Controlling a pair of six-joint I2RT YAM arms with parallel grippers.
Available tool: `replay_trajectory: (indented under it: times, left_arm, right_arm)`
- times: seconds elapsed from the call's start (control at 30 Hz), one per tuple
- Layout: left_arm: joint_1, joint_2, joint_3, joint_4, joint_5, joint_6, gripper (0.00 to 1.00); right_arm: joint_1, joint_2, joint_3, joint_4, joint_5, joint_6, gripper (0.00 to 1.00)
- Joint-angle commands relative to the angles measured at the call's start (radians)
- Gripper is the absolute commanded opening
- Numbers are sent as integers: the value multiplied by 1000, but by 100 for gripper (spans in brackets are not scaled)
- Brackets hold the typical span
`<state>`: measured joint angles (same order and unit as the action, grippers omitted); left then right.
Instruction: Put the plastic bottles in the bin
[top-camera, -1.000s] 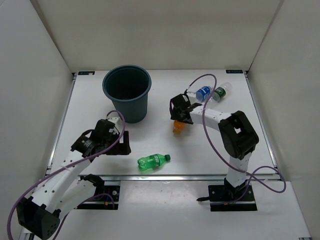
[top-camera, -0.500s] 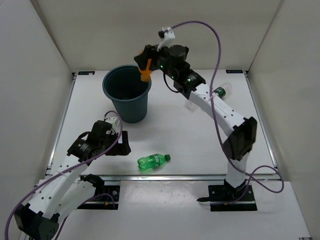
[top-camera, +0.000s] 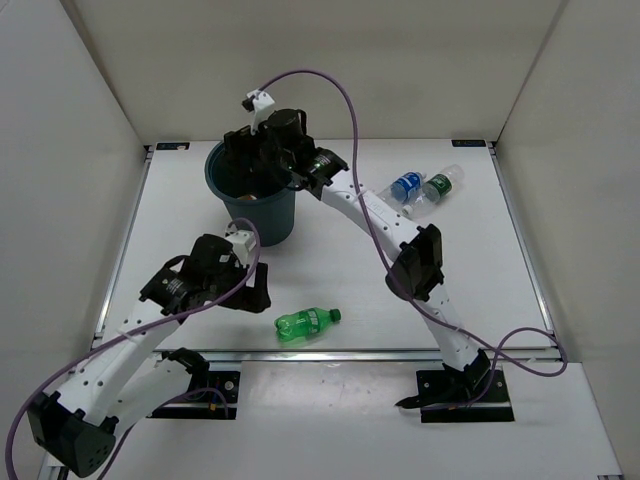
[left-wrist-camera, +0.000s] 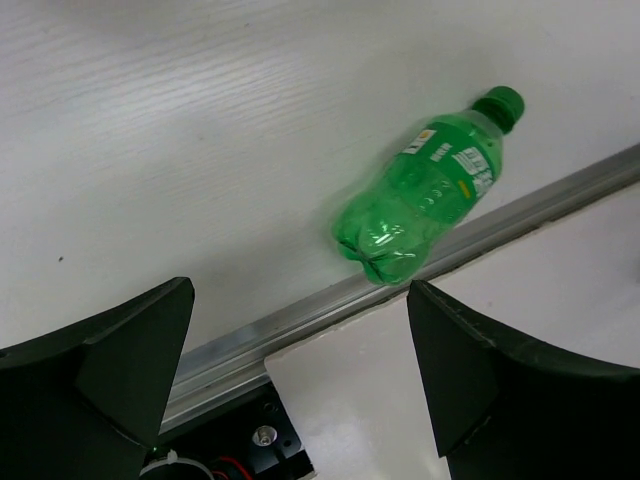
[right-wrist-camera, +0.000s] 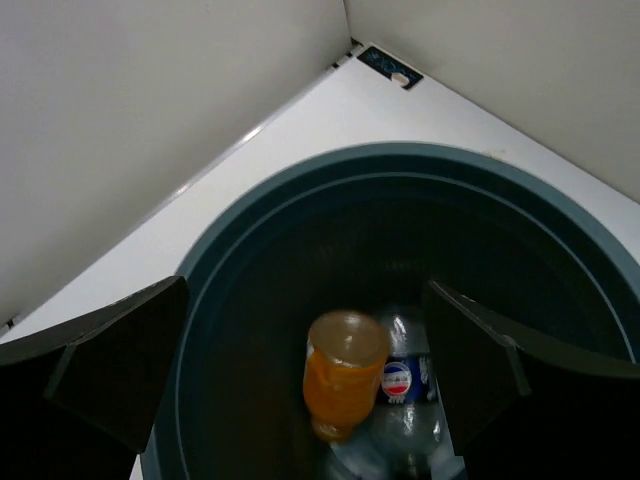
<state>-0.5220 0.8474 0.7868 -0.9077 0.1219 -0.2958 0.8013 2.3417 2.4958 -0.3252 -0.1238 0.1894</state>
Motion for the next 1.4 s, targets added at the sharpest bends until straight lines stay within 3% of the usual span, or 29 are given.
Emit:
replay_trajectory:
  times: [0.0, 0.1, 0.2, 0.3, 0.4, 0.5, 0.63, 0.7, 0.83, 0.9, 1.0, 1.07, 1.2, 1.27, 1.3, 1.37]
  left_arm:
    - [-24, 25, 42, 56, 87, 47, 99]
    - [-94, 90, 66, 96, 110, 73, 98]
    - [-157, 182, 94, 124, 94, 109, 98]
    - [-194, 274, 103, 164, 134, 153, 99]
    - [-242, 329, 112, 182, 122, 181, 99]
    - [-297, 409, 111, 194, 116, 196, 99]
    - [-337, 530, 120, 207, 76, 208, 98]
    - [-345, 597, 124, 220, 39, 211, 99]
    - [-363, 699, 153, 234, 10, 179, 99]
    - [-380, 723, 181, 245, -16, 172, 94]
    - [-386, 720, 241, 230, -15, 149, 54]
    - [-371, 664, 261, 233, -10, 133, 45]
    - [-331, 535, 397, 205, -54, 116, 47]
    - [-312, 495, 547, 187, -120, 110, 53]
    - [-302, 484, 627, 181, -193, 101, 66]
    - [-253, 490, 749, 164, -337, 80, 58]
  right_arm:
    - [-13, -159, -11, -7, 19, -39, 99]
    - [-40, -241, -52, -115, 47, -51, 100]
    - [-91, -370, -205, -167, 47, -15, 99]
    - [-134, -577, -544, -115, 117, 10, 100]
    - [-252, -832, -993, -10, 96, 97, 99]
    - [-390, -1048, -1246, 12, 12, 199, 99]
    - [-441, -1234, -1429, -31, 53, 219, 99]
    - [-505, -1335, -1527, -38, 3, 217, 100]
    - [-617, -1427, -1609, -78, -39, 223, 99]
    - [-645, -1444, -1618, -106, -31, 211, 99]
    - [-659, -1434, -1631, -141, 25, 199, 99]
    - [-680, -1418, -1634, -144, 73, 188, 99]
    - [-766, -1343, -1621, -132, 73, 214, 99]
    - [-800, -1282, -1612, -97, 76, 208, 99]
    - [-830, -1260, -1597, -84, 84, 217, 99]
    - [-843, -1184, -1571, -61, 107, 205, 100]
